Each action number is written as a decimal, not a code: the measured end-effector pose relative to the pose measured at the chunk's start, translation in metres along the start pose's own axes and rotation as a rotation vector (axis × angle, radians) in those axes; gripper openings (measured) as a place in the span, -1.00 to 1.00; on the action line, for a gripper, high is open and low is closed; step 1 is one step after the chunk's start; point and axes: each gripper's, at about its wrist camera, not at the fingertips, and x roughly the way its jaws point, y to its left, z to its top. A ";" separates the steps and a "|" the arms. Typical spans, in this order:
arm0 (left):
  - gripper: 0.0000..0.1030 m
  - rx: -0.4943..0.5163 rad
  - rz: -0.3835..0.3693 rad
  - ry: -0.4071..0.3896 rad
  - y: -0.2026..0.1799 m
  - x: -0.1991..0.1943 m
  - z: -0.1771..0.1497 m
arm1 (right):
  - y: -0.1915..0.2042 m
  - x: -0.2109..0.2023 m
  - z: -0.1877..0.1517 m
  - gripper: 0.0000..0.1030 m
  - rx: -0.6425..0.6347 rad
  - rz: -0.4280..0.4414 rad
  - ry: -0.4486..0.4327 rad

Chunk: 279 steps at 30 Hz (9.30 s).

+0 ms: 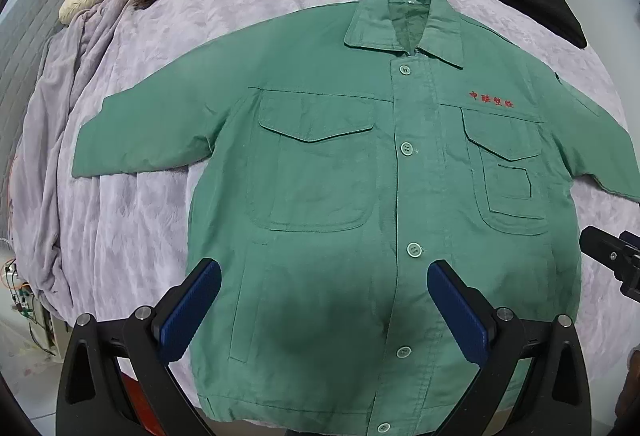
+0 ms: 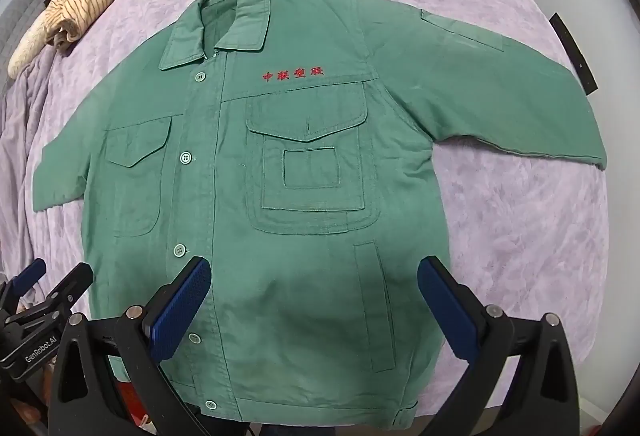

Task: Fold large clothes

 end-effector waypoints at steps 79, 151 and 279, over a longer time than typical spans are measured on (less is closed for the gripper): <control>1.00 0.012 0.007 0.011 -0.015 -0.004 -0.007 | -0.002 -0.006 -0.003 0.99 -0.001 0.002 -0.005; 1.00 -0.557 -0.140 -0.010 0.329 0.158 0.044 | 0.172 0.071 -0.002 0.99 -0.089 0.085 0.083; -0.78 0.085 -0.176 -0.160 0.169 0.152 0.164 | 0.107 0.124 0.056 0.29 0.229 0.309 -0.163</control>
